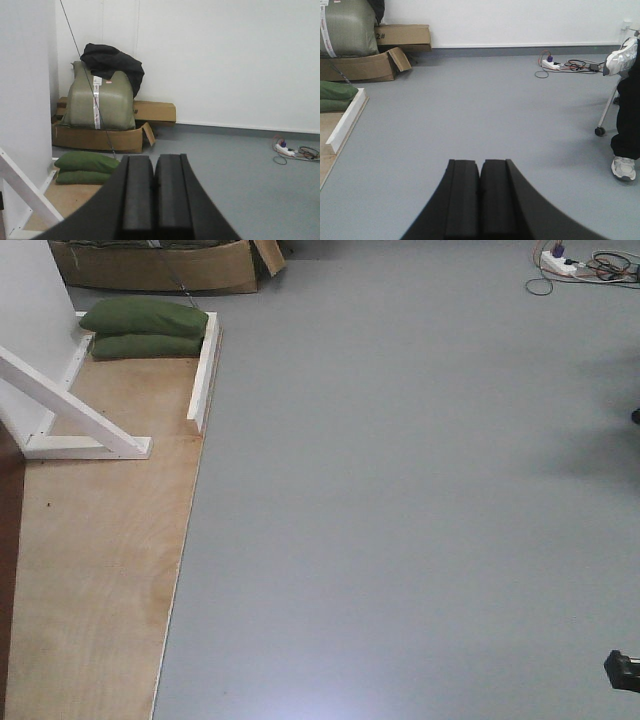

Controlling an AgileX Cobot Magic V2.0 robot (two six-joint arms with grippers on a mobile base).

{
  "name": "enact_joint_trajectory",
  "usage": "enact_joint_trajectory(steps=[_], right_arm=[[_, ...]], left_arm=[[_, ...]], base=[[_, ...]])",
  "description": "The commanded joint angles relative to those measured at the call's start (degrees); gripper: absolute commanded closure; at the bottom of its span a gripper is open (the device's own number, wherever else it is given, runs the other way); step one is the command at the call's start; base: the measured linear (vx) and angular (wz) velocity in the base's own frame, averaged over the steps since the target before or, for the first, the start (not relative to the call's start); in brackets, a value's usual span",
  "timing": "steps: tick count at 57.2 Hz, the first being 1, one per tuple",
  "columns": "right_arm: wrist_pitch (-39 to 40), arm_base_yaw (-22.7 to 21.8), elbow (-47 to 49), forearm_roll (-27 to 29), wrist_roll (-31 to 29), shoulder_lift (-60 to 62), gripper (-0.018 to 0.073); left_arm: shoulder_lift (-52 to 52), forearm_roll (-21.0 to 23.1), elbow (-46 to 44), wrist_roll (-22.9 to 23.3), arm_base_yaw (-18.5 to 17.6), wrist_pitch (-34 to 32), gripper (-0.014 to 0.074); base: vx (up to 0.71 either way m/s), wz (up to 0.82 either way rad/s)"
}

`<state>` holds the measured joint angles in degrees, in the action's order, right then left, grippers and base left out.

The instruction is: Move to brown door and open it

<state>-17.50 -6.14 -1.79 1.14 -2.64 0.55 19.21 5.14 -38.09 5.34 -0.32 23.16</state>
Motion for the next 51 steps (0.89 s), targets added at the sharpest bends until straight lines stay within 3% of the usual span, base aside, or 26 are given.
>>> enact_joint_trajectory(steps=[1, 23, 29, 36, 40, 46, 51], right_arm=[[4.70, -0.29, -0.37, -0.39, -0.32, 0.82, 0.0559], [4.70, -0.29, -0.37, -0.39, -0.32, 0.82, 0.0559], [4.70, -0.29, -0.37, -0.39, -0.32, 0.82, 0.0559], [4.70, -0.29, -0.37, -0.39, -0.32, 0.82, 0.0559], [4.70, -0.29, -0.37, -0.39, -0.32, 0.82, 0.0559], [4.70, -0.29, -0.37, -0.39, -0.32, 0.82, 0.0559], [4.70, -0.29, -0.37, -0.39, -0.32, 0.82, 0.0559]], left_arm=[[6.19, 1.78, -4.70, 0.46, 0.12, -7.34, 0.0600], [22.78, 10.46, -5.26, -0.14, 0.12, -30.92, 0.0600], [25.24, 21.93, -5.26, -3.09, 0.12, -42.51, 0.0600], [27.91, 45.17, -5.37, -8.71, 0.12, -57.28, 0.0600], [27.92, 55.41, -5.43, -9.90, 0.57, -63.99, 0.0600], [27.79, 62.12, -7.08, -12.44, 3.13, -71.72, 0.0600], [28.14, 62.34, -9.60, -14.20, 6.83, -73.02, 0.0600]], base=[[0.00, 0.00], [0.00, 0.00], [0.00, 0.00], [0.00, 0.00], [0.00, 0.00], [0.00, 0.00], [0.00, 0.00]])
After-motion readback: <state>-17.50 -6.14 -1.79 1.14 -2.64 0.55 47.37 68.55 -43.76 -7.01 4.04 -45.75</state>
